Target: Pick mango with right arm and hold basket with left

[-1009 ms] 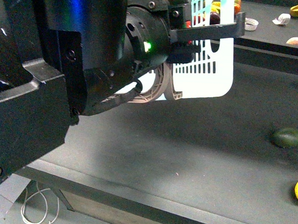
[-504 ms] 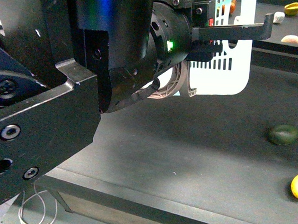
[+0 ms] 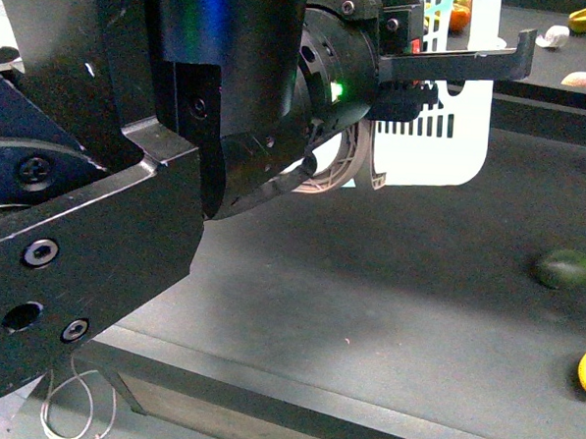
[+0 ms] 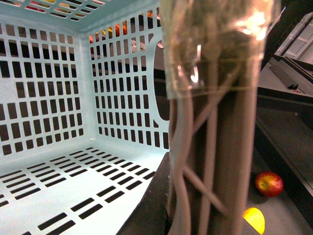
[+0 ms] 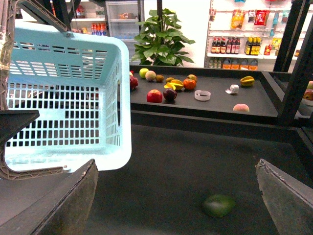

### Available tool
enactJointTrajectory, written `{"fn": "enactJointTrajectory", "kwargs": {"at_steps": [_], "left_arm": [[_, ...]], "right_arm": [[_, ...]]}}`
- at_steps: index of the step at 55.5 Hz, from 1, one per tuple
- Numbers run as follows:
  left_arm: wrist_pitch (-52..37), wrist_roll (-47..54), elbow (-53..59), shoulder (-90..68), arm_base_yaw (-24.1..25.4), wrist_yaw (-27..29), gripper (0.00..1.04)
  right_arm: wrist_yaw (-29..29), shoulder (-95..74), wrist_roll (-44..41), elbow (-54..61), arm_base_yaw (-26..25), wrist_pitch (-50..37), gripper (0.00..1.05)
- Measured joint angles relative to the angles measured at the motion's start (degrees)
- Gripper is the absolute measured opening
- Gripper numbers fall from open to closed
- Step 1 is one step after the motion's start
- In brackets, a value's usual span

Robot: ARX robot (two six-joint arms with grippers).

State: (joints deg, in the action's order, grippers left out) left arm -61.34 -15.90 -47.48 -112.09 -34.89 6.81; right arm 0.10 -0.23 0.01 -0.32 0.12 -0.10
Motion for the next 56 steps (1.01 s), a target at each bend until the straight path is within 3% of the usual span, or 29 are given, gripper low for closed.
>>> {"fn": "enactJointTrajectory", "kwargs": {"at_steps": [37,43,56], "left_arm": [[0.0,0.02,0.0,0.0,0.02,-0.02,0.05],[0.0,0.0,0.02,0.0,0.02,0.0,0.05],[0.0,-0.02,0.02,0.0,0.02,-0.02,0.05]], "right_arm": [[-0.85,-0.04,-0.13,0.0,0.13,-0.24,0.96],[-3.54,-3.23,0.04,-0.07,-1.03,-4.35,0.96],[7.02,-27.78,0.48,-4.39,-10.05,-21.05,0.96]]}}
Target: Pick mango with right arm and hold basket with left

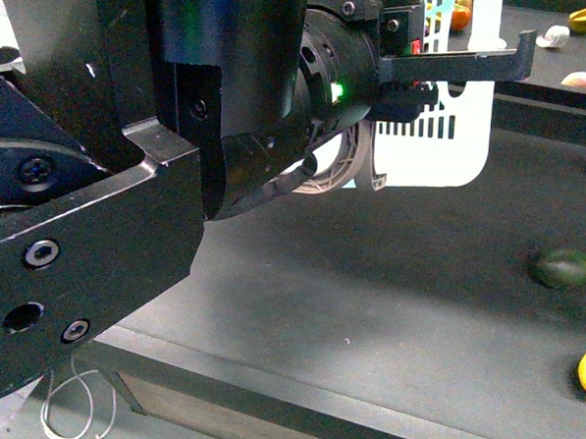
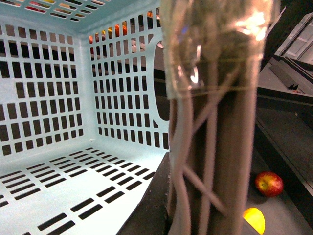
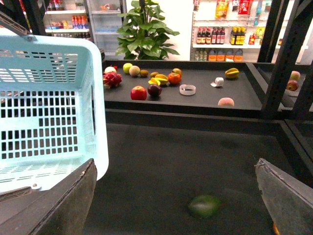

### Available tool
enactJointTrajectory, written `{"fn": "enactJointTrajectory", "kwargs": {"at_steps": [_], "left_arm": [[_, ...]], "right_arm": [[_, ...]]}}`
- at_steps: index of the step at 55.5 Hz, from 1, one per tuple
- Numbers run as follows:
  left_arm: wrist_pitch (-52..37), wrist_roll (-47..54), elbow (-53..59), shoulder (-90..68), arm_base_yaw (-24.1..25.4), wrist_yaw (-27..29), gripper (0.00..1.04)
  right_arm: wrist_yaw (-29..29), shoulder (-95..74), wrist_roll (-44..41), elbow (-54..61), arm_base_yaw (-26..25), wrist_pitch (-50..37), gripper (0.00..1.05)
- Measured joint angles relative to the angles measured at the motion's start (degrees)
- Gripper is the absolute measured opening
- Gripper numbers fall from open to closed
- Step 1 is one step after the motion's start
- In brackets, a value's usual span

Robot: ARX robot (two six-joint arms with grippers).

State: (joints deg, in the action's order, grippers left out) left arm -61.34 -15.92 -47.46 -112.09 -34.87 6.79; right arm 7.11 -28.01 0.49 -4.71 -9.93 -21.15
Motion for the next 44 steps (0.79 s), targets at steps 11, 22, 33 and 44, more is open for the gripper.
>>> {"fn": "enactJointTrajectory", "kwargs": {"at_steps": [11,22,33,44], "left_arm": [[0.0,0.0,0.0,0.0,0.0,0.02,0.05],[0.0,0.04,-0.02,-0.02,0.0,0.04,0.05],[0.0,0.02,0.0,-0.02,0.0,-0.2,0.05],[0.0,0.0,0.0,-0.02,0.0,-0.2,0.05]], "right_arm": [[5.99,-26.84,-4.74,-4.26,-5.05,-15.96,0.96],[8.04,-46.9,-9.66,-9.53,-7.06,-22.4,0.96],[8.44,-64.28,-13.6,-15.8,-9.09,-25.55,0.96],[1.14,-78.66,-6.78,-21.05,-11.06,-32.92,0.96]]}}
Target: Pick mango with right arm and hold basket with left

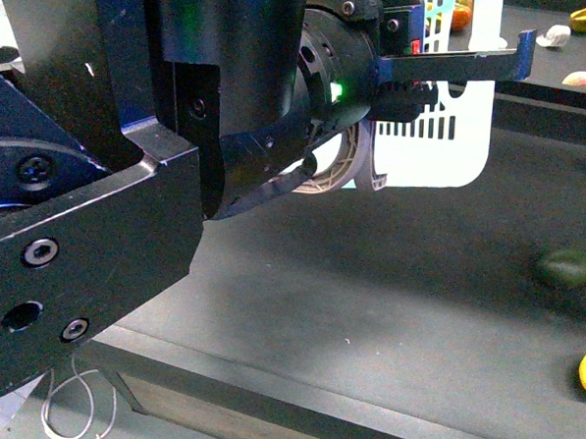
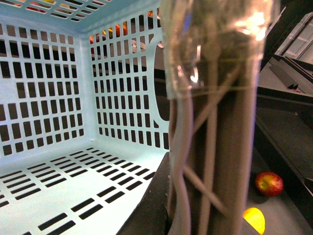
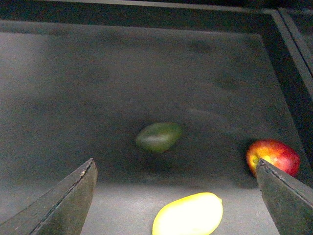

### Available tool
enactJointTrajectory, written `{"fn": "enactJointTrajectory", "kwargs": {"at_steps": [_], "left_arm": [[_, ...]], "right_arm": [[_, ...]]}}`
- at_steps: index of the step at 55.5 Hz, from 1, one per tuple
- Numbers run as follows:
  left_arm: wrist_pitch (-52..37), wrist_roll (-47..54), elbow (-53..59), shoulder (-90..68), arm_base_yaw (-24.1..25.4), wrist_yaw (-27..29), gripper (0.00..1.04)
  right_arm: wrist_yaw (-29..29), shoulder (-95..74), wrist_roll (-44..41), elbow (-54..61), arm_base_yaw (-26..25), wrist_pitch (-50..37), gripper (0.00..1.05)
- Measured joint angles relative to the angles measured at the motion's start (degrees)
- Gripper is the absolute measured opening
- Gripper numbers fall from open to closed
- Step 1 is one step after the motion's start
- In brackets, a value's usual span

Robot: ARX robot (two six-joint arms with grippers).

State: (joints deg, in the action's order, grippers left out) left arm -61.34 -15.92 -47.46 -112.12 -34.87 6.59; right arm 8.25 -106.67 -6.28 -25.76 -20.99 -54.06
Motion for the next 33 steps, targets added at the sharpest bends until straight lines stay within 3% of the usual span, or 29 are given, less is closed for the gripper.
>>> {"fn": "enactJointTrajectory", "kwargs": {"at_steps": [13,33], "left_arm": [[0.0,0.02,-0.02,0.0,0.0,0.0,0.05],[0.0,0.0,-0.02,0.0,0.0,-0.13,0.05]], "right_arm": [[-12.09,-14.97,16.55,-2.08,-0.46,-8.96,0.96],[-18.75,-30.05,29.22,-9.79,-1.09,-9.79,0.96]]}}
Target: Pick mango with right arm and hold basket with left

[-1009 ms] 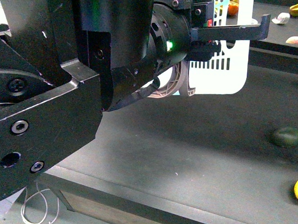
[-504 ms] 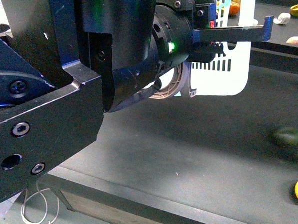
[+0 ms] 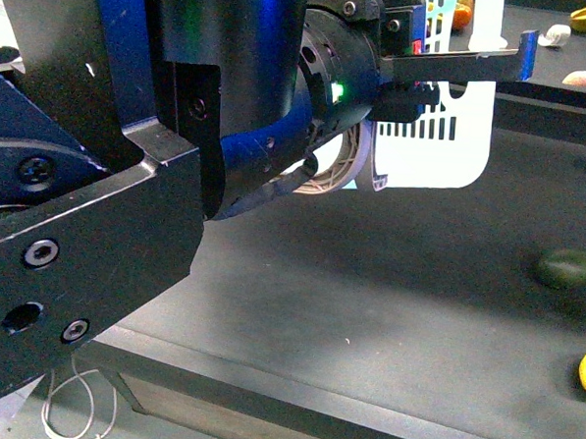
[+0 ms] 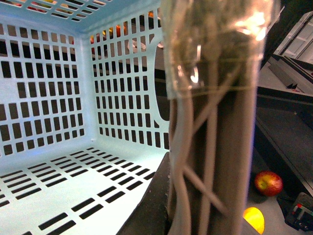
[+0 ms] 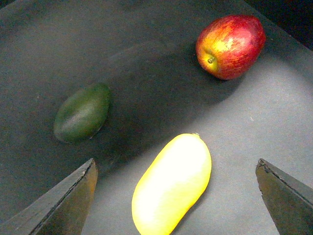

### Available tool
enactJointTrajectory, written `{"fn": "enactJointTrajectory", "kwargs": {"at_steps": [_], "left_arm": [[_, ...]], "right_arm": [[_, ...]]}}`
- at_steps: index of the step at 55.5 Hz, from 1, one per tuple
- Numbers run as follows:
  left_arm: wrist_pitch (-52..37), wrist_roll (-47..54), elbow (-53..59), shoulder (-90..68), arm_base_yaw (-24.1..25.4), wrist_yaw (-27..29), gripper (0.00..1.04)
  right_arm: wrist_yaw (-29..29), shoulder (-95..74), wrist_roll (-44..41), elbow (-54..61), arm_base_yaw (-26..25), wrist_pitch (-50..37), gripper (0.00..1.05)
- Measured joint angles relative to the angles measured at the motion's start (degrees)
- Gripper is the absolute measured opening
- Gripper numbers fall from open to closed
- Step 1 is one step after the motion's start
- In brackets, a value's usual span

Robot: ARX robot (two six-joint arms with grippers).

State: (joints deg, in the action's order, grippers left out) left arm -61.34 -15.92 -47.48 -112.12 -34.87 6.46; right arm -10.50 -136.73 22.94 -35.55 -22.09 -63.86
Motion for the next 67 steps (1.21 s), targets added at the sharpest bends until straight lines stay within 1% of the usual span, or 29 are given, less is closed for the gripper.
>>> {"fn": "enactJointTrajectory", "kwargs": {"at_steps": [26,55,67], "left_arm": [[0.0,0.02,0.02,0.0,0.0,0.0,0.05],[0.0,0.02,0.02,0.0,0.0,-0.02,0.05],[0.0,0.02,0.02,0.0,0.0,0.0,0.05]], "right_arm": [[-0.74,-12.24,5.16,-10.51,-0.61,4.13,0.96],[-3.72,-19.56,6.95,-19.3,2.19,7.89,0.96],[-2.8,-21.75,7.04,-23.28,3.63,10.43,0.96]]}}
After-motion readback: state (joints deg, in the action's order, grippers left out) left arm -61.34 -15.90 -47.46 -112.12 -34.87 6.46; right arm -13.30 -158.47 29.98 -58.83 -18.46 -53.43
